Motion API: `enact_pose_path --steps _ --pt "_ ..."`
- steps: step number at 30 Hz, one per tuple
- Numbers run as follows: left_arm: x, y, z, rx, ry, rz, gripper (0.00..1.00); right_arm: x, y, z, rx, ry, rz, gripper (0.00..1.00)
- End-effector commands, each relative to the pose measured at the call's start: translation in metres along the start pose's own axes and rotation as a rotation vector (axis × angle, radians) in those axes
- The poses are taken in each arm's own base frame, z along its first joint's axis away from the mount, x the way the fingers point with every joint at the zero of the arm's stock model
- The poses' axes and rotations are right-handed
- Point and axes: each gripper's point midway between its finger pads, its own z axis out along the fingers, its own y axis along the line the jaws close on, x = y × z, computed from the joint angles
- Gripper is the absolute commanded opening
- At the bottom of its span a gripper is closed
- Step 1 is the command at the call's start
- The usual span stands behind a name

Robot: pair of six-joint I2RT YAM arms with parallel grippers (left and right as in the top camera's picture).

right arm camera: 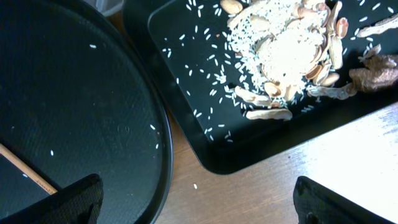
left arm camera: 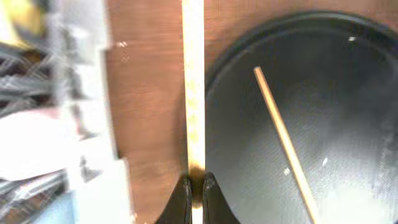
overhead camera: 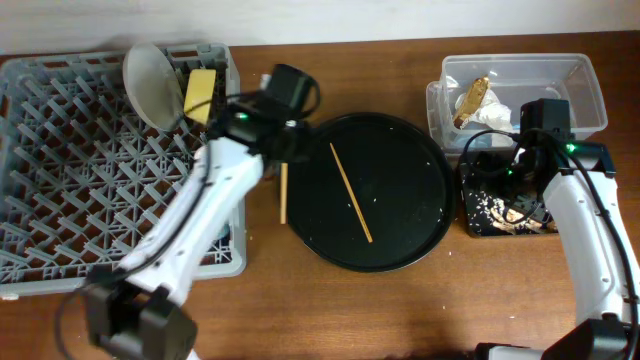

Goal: Sort waste into correct bins and load items into the dishwasher rack
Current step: 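Grasp one chopstick with the left gripper and drop it in the rack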

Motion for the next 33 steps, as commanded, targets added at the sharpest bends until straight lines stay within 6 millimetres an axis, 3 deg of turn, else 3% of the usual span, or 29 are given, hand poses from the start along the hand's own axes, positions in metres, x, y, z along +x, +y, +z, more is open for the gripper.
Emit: enact_pose_path --steps 1,4,6,8,11,16,23,27,33 --pt "-0.001 0.051 -0.052 -0.064 -0.033 0.030 0.01 0.000 -0.004 -0.001 0.012 -0.006 0.013 0.99" --pt "0.015 0.090 -0.066 -0.143 0.022 0.011 0.01 0.000 -0.004 -0.001 0.012 -0.006 0.013 0.98" --pt "0.027 0.136 -0.071 -0.295 0.079 -0.013 0.01 0.000 -0.004 -0.001 0.012 -0.006 0.013 0.98" --pt "0.031 0.168 -0.077 -0.398 0.099 -0.039 0.01 0.000 -0.004 -0.001 0.012 -0.006 0.013 0.98" --pt "0.032 0.189 -0.079 -0.431 0.110 -0.077 0.01 0.000 -0.004 -0.001 0.012 -0.006 0.013 0.99" --pt "0.030 0.205 -0.060 -0.445 0.099 -0.073 0.01 0.000 -0.004 -0.001 0.012 -0.006 0.013 0.98" --pt "0.046 0.221 0.007 -0.522 0.052 -0.028 0.01 0.000 -0.004 -0.001 0.012 -0.006 0.012 0.98" --pt "0.050 0.224 0.022 -0.523 0.043 0.020 0.01 0.000 -0.004 -0.001 0.012 -0.006 0.013 0.98" --pt "0.041 0.237 0.023 -0.538 0.005 -0.001 0.01 0.000 -0.004 -0.001 0.012 -0.006 0.013 0.99"
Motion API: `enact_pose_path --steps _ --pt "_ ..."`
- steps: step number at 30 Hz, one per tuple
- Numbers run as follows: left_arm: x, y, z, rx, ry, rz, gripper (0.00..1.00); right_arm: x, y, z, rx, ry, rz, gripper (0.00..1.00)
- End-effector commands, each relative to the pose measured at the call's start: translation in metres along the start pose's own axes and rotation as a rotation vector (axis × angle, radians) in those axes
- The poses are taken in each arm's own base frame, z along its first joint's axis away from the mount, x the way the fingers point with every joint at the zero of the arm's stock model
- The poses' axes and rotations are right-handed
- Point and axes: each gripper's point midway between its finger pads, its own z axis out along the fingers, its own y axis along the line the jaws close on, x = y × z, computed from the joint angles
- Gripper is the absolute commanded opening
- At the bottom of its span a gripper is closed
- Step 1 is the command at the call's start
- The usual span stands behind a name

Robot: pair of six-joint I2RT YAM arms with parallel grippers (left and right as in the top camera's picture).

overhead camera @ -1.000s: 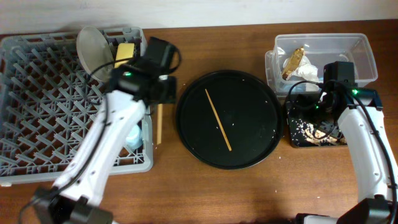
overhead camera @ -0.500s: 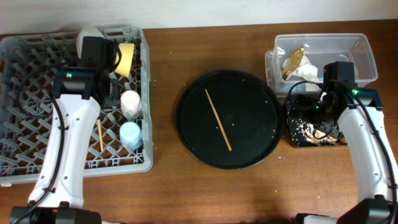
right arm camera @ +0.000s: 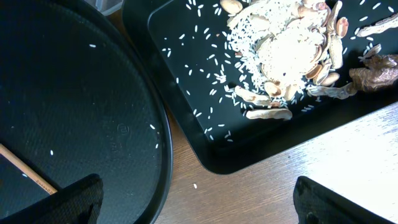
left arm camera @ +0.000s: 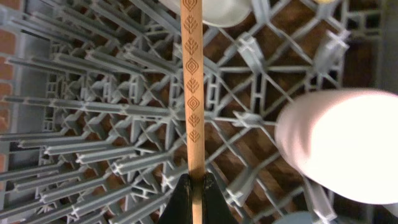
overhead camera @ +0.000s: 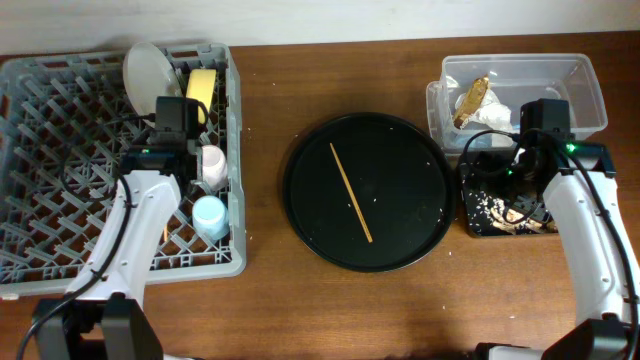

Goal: Sort waste into correct bins and load items into the dishwasher rack
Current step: 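Grasp one chopstick with the left gripper and drop it in the rack, then return the left gripper to the tray and grasp the second chopstick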

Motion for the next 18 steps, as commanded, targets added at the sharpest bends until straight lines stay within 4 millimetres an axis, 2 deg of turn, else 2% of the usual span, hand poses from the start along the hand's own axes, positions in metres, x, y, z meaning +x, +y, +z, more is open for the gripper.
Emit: enact_pose_path --steps 1,2,4,5,6,7,9,10,12,13,14,16,18 --pt "0.001 0.013 0.007 -0.030 0.004 -0.010 0.02 0.000 -0.004 -0.001 0.011 -0.008 0.012 0.98" --pt "0.001 0.014 0.007 -0.031 0.003 -0.012 0.10 0.000 -0.004 -0.001 0.011 -0.008 0.012 0.98" --pt "-0.003 0.014 0.007 -0.031 -0.012 -0.019 0.55 0.000 -0.004 -0.001 0.011 -0.008 0.012 0.98" --pt "-0.006 0.014 0.007 -0.030 -0.023 -0.025 0.66 0.000 -0.004 -0.001 0.011 -0.008 0.012 0.99" --pt "-0.012 0.013 0.007 -0.026 -0.047 -0.037 0.83 0.000 -0.004 -0.001 0.011 -0.008 0.012 0.98" --pt "-0.022 0.011 0.006 -0.015 -0.086 -0.054 0.94 0.000 -0.004 -0.001 0.011 -0.008 0.012 0.98" --pt "-0.038 0.006 -0.004 0.011 -0.136 -0.063 0.95 0.000 -0.004 -0.001 0.011 -0.008 0.012 0.98" --pt "-0.048 0.002 -0.014 0.030 -0.166 -0.061 0.95 0.000 -0.004 -0.001 0.011 -0.008 0.012 0.99" --pt "-0.069 -0.020 -0.046 0.120 -0.246 -0.038 0.95 0.000 -0.004 -0.001 0.011 -0.008 0.012 0.98" --pt "-0.079 -0.050 -0.074 0.224 -0.311 0.001 0.94 0.000 -0.004 -0.001 0.011 -0.008 0.012 0.98" --pt "-0.081 -0.074 -0.092 0.302 -0.346 0.037 0.94 0.000 -0.004 -0.001 0.011 -0.008 0.012 0.99" --pt "-0.077 -0.114 -0.114 0.420 -0.366 0.070 0.94 0.000 -0.004 -0.001 0.011 -0.008 0.012 0.99" --pt "-0.064 -0.167 -0.141 0.605 -0.361 0.137 0.90 0.000 -0.004 -0.001 0.011 -0.008 0.012 0.98"
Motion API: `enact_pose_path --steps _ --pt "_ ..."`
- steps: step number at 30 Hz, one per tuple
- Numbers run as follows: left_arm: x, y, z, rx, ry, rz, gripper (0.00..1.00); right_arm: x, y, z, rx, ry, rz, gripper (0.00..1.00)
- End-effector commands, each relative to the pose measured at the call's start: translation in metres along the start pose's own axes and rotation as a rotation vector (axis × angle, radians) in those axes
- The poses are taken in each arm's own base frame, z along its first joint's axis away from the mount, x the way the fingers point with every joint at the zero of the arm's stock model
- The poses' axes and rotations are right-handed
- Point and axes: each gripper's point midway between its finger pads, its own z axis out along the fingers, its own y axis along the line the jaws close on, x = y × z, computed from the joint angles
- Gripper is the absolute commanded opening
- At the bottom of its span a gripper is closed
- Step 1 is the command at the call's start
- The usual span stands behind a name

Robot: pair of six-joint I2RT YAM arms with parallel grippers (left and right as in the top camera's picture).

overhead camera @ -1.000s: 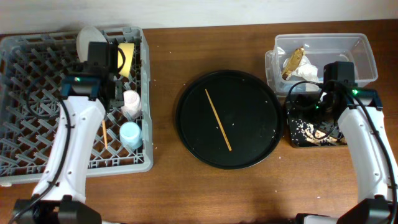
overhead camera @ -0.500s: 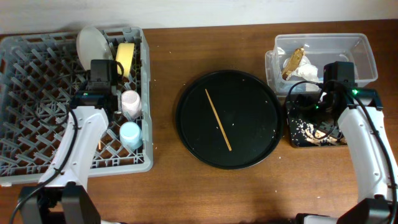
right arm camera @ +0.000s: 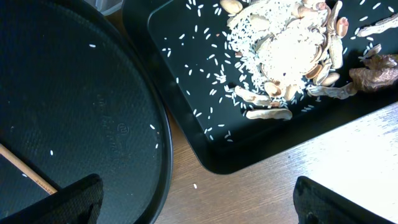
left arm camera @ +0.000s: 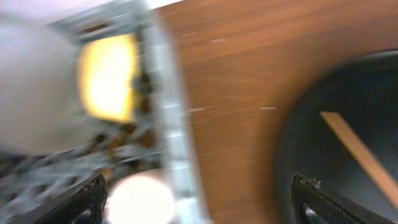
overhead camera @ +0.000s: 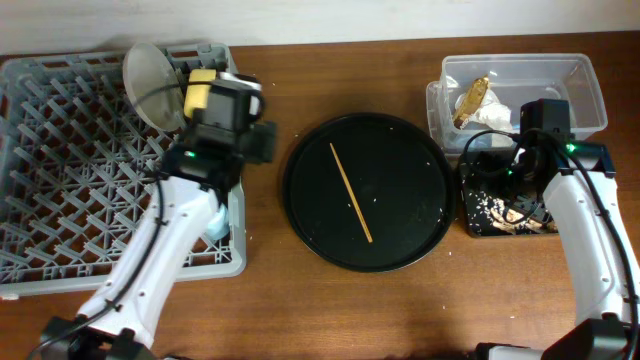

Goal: Sort waste into correct bins and load items into the dishwasher rack
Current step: 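Return the left gripper to the tray and grasp the second chopstick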

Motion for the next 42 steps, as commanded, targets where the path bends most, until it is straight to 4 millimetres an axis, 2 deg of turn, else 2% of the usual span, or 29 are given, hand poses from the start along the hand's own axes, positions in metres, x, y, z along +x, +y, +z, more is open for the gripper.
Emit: enact_pose_path --steps 1,3,4,6,7,8,11,13,16,17,19,21,23,26,29,30,32,34,37,40,42 --pt "-0.007 -0.087 -0.020 0.291 -0.017 -0.018 0.89 0.000 -0.004 -0.001 0.012 -0.007 0.013 0.99" --pt "0.005 -0.111 -0.011 0.313 0.046 -0.135 0.89 0.000 -0.004 -0.001 0.012 -0.007 0.013 0.99" --pt "0.016 -0.124 0.002 0.314 0.103 -0.233 0.89 0.000 -0.004 -0.001 0.012 -0.007 0.013 0.99" --pt "0.024 -0.153 0.023 0.364 0.133 -0.242 0.89 0.000 -0.004 -0.001 0.012 -0.007 0.013 0.98" --pt "0.026 -0.163 0.032 0.374 0.133 -0.242 0.83 0.000 -0.004 -0.001 0.011 -0.007 0.013 0.98" --pt "0.030 -0.174 0.041 0.380 0.138 -0.242 0.81 0.000 -0.004 -0.001 0.012 -0.007 0.013 0.98" --pt "0.057 -0.184 0.070 0.347 0.227 -0.319 0.81 0.000 -0.004 -0.001 0.012 -0.007 0.013 0.98" --pt "0.062 -0.189 0.078 0.354 0.238 -0.317 0.72 0.000 -0.004 -0.001 0.012 -0.007 0.013 0.99" --pt "0.053 -0.203 0.071 0.441 0.232 -0.248 0.71 0.000 -0.004 -0.001 0.012 -0.007 0.012 0.98" --pt "0.048 -0.199 0.065 0.431 0.246 -0.214 0.70 0.000 -0.004 -0.001 0.012 -0.007 0.013 0.99" --pt "0.025 -0.193 0.046 0.424 0.264 -0.142 0.75 0.000 -0.004 -0.001 0.012 -0.007 0.013 0.98" --pt "0.004 -0.188 0.027 0.423 0.281 -0.081 0.76 0.000 -0.004 -0.001 0.012 -0.007 0.013 0.98" --pt "-0.006 -0.186 0.018 0.421 0.295 -0.063 0.78 0.000 -0.004 -0.001 0.012 -0.007 0.013 0.98" --pt "0.013 -0.196 0.036 0.422 0.358 -0.049 0.79 0.000 -0.004 -0.001 0.012 -0.007 0.012 0.98" --pt "0.058 -0.225 0.074 0.406 0.471 -0.005 0.79 0.000 -0.004 -0.001 0.012 -0.007 0.013 0.99" --pt "0.071 -0.230 0.083 0.395 0.504 -0.006 0.83 0.000 -0.004 -0.001 0.012 -0.007 0.013 0.99" --pt "0.085 -0.235 0.093 0.381 0.540 -0.021 0.87 0.000 -0.004 -0.001 0.012 -0.007 0.013 0.99" --pt "0.089 -0.238 0.099 0.377 0.548 -0.027 0.86 0.000 -0.004 -0.001 0.012 -0.007 0.013 0.98" --pt "0.090 -0.244 0.104 0.384 0.535 -0.029 0.67 0.000 -0.004 -0.001 0.012 -0.007 0.013 0.98" --pt "0.097 -0.255 0.107 0.389 0.537 -0.010 0.59 0.000 -0.004 -0.001 0.012 -0.007 0.013 0.98" --pt "0.106 -0.261 0.113 0.367 0.539 0.014 0.45 0.000 -0.004 -0.001 0.012 -0.007 0.013 0.98"
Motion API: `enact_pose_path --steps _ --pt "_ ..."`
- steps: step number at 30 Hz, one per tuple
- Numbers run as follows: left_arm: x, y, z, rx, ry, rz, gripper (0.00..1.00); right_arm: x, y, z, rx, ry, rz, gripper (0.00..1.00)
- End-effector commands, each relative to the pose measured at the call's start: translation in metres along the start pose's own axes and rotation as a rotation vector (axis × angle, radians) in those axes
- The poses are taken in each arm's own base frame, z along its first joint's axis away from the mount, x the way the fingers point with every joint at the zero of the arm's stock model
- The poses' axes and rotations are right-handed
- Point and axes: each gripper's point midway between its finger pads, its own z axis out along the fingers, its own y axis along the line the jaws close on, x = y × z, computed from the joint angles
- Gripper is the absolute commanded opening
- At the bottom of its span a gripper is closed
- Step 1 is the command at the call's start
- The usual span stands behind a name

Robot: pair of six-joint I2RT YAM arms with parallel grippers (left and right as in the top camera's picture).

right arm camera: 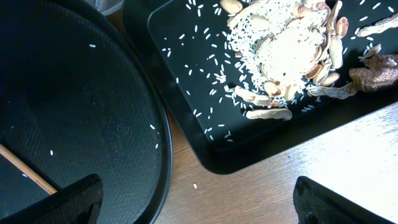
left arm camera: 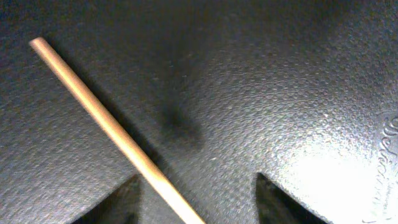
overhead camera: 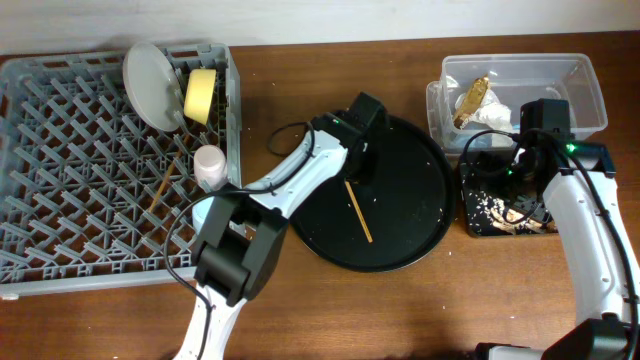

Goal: Sort waste into correct bins and load items into the dishwasher rack
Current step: 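Return the left gripper to the tray and grasp the second chopstick, then carry the second chopstick to the rack and release it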

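Note:
One wooden chopstick (left arm camera: 106,121) lies aslant on the round black tray (overhead camera: 410,220). My left gripper (left arm camera: 199,208) hangs open low over it, a finger on each side of the stick, which no finger touches; from overhead the left gripper (overhead camera: 357,165) covers the stick's upper end. A second chopstick (overhead camera: 161,186) lies in the grey dishwasher rack (overhead camera: 60,100). My right gripper (right arm camera: 200,202) is open and empty above bare wood, between the round tray and the black bin (right arm camera: 205,124) of rice and shells.
The rack also holds a grey plate (overhead camera: 150,80), a yellow cup (overhead camera: 200,95), a pink cup (overhead camera: 209,165) and a blue cup (overhead camera: 205,205) along its right side. A clear bin (overhead camera: 560,80) with a peel and tissue stands at the back right.
My left gripper has gone from the rack's right edge to the round tray, where it now stands open astride the chopstick. The right arm has not moved.
My left gripper was shut on a chopstick on the wood between rack and tray. Then it held that stick over the rack. Then it was open and empty at the rack's right edge. Now that stick lies in the rack and the gripper is at the tray's chopstick.

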Motion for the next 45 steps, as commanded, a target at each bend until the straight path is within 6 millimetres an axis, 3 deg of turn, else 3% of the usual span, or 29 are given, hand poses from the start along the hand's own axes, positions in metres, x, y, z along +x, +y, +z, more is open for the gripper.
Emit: enact_pose_path --steps 1,7,9,12,15,16,18,21,25,28,35,42,45 --pt "0.014 -0.003 0.028 -0.047 0.041 0.009 0.44 0.000 -0.004 -0.001 0.011 -0.008 0.012 0.98" --pt "0.008 0.000 0.026 -0.065 0.018 0.009 0.44 0.000 -0.004 -0.001 0.011 -0.008 0.012 0.98" --pt "0.006 0.001 0.015 -0.078 0.031 0.006 0.45 0.000 -0.004 -0.001 0.011 -0.008 0.012 0.98" --pt "-0.011 0.028 -0.013 -0.264 -0.021 0.000 0.49 0.000 -0.004 -0.001 0.011 -0.008 0.012 0.98" --pt "-0.017 0.028 -0.017 -0.268 -0.073 -0.219 0.49 0.000 -0.004 -0.001 0.011 -0.008 0.012 0.99" --pt "-0.017 0.028 -0.017 -0.267 -0.080 -0.280 0.44 0.000 -0.004 -0.001 0.011 -0.008 0.012 0.98" --pt "-0.015 0.029 -0.016 -0.269 -0.080 -0.302 0.44 0.000 -0.004 -0.001 0.011 -0.008 0.012 0.98" --pt "-0.010 0.033 -0.015 -0.279 -0.072 -0.386 0.52 0.000 -0.004 -0.001 0.011 -0.008 0.012 0.98" --pt "-0.013 0.047 -0.016 -0.282 -0.110 -0.690 0.52 0.000 -0.004 -0.001 0.011 -0.007 0.012 0.98" --pt "-0.013 0.051 -0.014 -0.301 -0.120 -0.696 0.52 0.000 -0.004 -0.001 0.011 -0.008 0.012 0.98" --pt "0.004 0.087 -0.005 -0.402 -0.077 -0.767 0.52 0.000 -0.004 -0.001 0.011 -0.008 0.012 0.98" --pt "0.033 0.095 0.008 -0.451 -0.001 -0.758 0.52 0.000 -0.004 -0.001 0.011 -0.008 0.012 0.98" --pt "0.038 0.081 0.013 -0.385 0.054 -0.765 0.52 0.000 -0.004 -0.001 0.011 -0.008 0.012 0.98"
